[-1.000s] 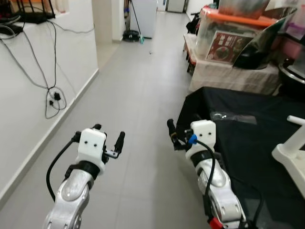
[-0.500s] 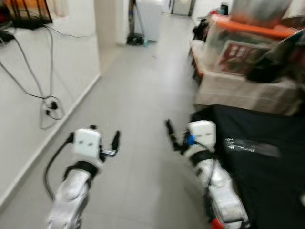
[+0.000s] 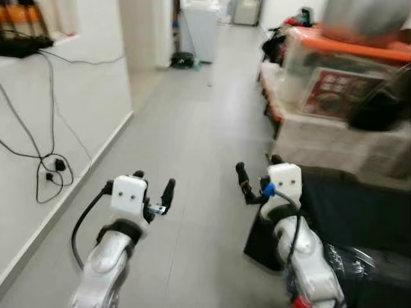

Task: Building children table

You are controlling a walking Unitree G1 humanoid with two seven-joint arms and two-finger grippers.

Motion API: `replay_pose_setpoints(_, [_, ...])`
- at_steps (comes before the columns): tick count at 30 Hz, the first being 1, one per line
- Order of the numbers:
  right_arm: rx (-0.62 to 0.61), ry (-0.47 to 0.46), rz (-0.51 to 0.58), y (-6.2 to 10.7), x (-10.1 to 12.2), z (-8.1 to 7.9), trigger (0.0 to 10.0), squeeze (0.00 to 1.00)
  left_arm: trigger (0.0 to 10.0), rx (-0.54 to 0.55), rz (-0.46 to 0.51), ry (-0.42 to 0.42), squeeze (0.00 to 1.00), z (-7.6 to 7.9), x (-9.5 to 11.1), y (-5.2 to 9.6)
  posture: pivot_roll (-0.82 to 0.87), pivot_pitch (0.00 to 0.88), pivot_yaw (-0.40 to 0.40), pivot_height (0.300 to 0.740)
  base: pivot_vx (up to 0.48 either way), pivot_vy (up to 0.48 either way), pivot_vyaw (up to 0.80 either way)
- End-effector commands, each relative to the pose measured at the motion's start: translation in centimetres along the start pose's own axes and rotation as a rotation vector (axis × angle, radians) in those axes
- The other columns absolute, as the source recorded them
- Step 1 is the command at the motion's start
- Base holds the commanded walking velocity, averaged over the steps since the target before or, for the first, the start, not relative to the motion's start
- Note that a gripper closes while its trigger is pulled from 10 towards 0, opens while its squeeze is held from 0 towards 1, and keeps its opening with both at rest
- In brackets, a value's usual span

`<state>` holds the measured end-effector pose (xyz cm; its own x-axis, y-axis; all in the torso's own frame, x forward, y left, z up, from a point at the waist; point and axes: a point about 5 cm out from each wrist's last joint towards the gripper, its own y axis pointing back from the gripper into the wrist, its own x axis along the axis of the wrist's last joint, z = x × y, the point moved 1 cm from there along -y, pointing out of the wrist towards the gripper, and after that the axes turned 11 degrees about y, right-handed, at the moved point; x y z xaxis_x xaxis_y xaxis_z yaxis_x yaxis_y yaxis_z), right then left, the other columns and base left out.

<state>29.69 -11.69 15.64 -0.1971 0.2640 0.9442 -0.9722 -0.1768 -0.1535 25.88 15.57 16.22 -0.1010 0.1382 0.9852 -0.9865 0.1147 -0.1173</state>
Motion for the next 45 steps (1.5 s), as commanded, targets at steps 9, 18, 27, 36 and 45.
replay_pose_setpoints(9, [-0.034, 0.018, -0.009, 0.2, -0.4, 1.0, 10.0, 0.00, 10.0, -0.027, 0.004, 0.011, 0.00, 0.6, 0.1, -0.3, 0.11, 0.000, -0.109, 0.740, 0.465, 0.000, 0.00])
replay_pose_setpoints(18, [-0.038, 0.013, -0.011, -0.1, -0.1, 1.0, 10.0, 0.00, 10.0, 0.027, -0.012, 0.028, 0.00, -0.2, 0.0, -0.6, 0.11, 0.000, -0.105, 0.740, 0.051, 0.000, -0.14])
replay_pose_setpoints(27, [-0.063, 0.002, -0.007, -0.2, 0.2, 1.4, 10.0, 0.00, 10.0, 0.026, -0.011, 0.044, 0.00, -0.2, 0.2, -0.7, 0.11, 0.000, -0.101, 0.740, 0.000, 0.000, -0.80])
replay_pose_setpoints(36, [-0.079, -0.012, -0.002, -0.5, 0.5, 1.5, 10.0, 0.00, 10.0, 0.028, -0.012, 0.054, 0.00, -0.4, 0.4, -1.0, 0.11, 0.000, -0.100, 0.740, 0.000, 0.199, -0.80])
replay_pose_setpoints(45, [-0.079, -0.022, 0.013, -0.7, 1.1, 1.4, 10.0, 0.00, 10.0, 0.018, -0.007, 0.041, 0.00, -0.5, 0.6, -1.1, 0.11, 0.000, -0.098, 0.740, 0.000, 0.373, -0.80])
